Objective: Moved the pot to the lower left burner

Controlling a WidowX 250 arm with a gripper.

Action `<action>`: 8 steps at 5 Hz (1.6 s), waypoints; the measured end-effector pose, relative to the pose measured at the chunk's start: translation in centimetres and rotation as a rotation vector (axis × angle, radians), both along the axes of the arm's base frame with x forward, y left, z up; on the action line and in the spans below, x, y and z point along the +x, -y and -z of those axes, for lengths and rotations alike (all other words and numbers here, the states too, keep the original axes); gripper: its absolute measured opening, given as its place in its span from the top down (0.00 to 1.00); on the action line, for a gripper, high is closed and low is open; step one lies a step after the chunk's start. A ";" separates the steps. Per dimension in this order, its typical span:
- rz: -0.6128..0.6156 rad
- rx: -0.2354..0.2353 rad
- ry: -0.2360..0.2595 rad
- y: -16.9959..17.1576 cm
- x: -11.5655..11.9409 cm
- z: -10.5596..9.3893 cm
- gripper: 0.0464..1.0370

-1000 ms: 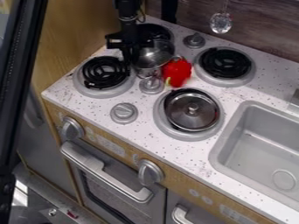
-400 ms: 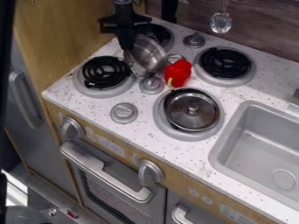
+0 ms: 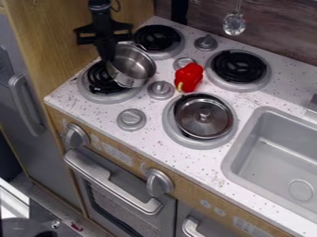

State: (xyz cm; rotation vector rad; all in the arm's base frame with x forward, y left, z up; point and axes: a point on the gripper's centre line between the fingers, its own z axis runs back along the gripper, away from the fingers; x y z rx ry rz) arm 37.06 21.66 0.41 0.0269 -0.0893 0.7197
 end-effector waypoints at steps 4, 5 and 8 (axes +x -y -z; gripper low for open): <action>-0.047 -0.054 -0.048 -1.9 -1.2 1.7 0.84; -0.010 -0.011 -0.064 -1.3 -2.3 0.9 0.59; 0.335 0.108 0.066 2.5 -1.6 -4.4 0.04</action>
